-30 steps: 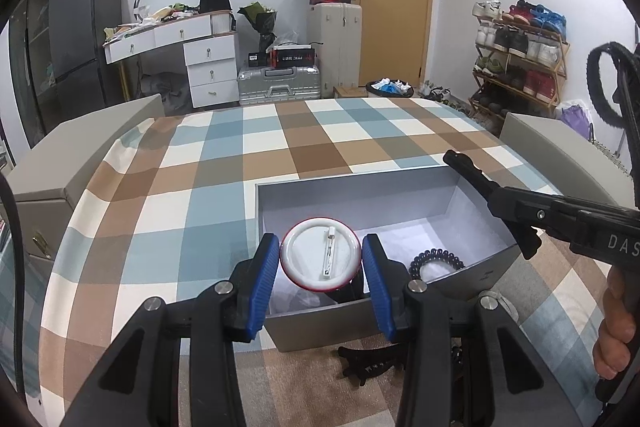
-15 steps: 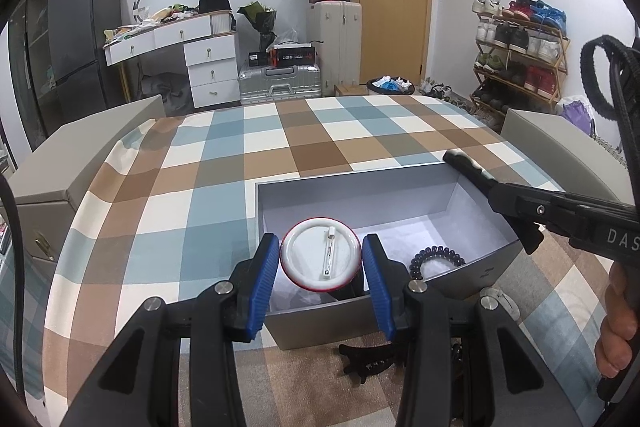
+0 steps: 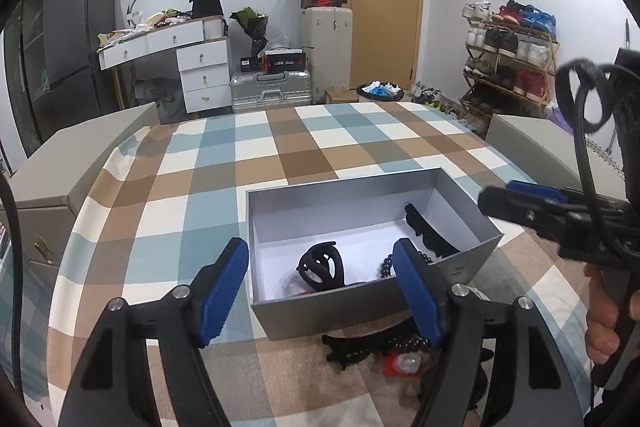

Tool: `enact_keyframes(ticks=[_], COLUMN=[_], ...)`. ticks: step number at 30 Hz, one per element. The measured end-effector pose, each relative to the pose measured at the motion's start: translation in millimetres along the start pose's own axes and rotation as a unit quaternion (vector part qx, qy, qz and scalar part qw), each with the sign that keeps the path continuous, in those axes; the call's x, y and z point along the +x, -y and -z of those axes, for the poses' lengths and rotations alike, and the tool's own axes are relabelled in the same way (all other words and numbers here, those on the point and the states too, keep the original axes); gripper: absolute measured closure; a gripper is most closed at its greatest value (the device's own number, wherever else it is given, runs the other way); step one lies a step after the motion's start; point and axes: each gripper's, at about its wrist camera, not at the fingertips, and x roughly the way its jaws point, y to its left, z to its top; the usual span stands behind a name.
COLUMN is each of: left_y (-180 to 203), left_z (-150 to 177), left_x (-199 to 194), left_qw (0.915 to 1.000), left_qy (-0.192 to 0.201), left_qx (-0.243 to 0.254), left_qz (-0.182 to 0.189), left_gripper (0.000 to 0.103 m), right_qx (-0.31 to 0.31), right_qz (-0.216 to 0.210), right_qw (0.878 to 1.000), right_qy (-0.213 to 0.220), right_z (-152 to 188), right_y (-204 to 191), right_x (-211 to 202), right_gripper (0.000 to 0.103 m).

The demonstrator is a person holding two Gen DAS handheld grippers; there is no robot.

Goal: Organize jewelry

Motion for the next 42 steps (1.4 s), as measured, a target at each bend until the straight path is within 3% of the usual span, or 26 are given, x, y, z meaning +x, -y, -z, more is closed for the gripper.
enact_keyframes(ticks=[1,4,7,10,24,42], left_y=[-1,-4,0,4,25,31], left_z=[0,3,7,14,38,47], left_x=[-2,-12,-18,-22,-22,-15], left_qw=[1.0,0.9995,0.9994,0.9994,0.9997,0.9985], left_qy=[0.003,0.014,0.016,0.022,-0.015,-0.042], left_qx=[-0.005,-0.029,-0.031,-0.028,0.016,0.031], left_qz=[-0.001,0.006,0.004,0.001,0.011,0.017], left_gripper=[0.019,0.01,0.001,0.001,0.001,0.001], right_qx=[-0.004,-0.017,-0.044,-0.043,-0.039,-0.112], right_qz=[0.002,0.011,0.026,0.034,0.037,0.034], right_qw=[1.0,1.0,0.999,0.998,0.997,0.986], right_qy=[-0.002,-0.002,0.015,0.018,-0.058,-0.117], right_z=[0,4,9,11,24,42], right_y=[0,1,0,5,30,9], right_x=[-2,-9,-22,-30,-15,4], right_gripper=[0.021,0.003,0.0,0.0,0.0,0.0])
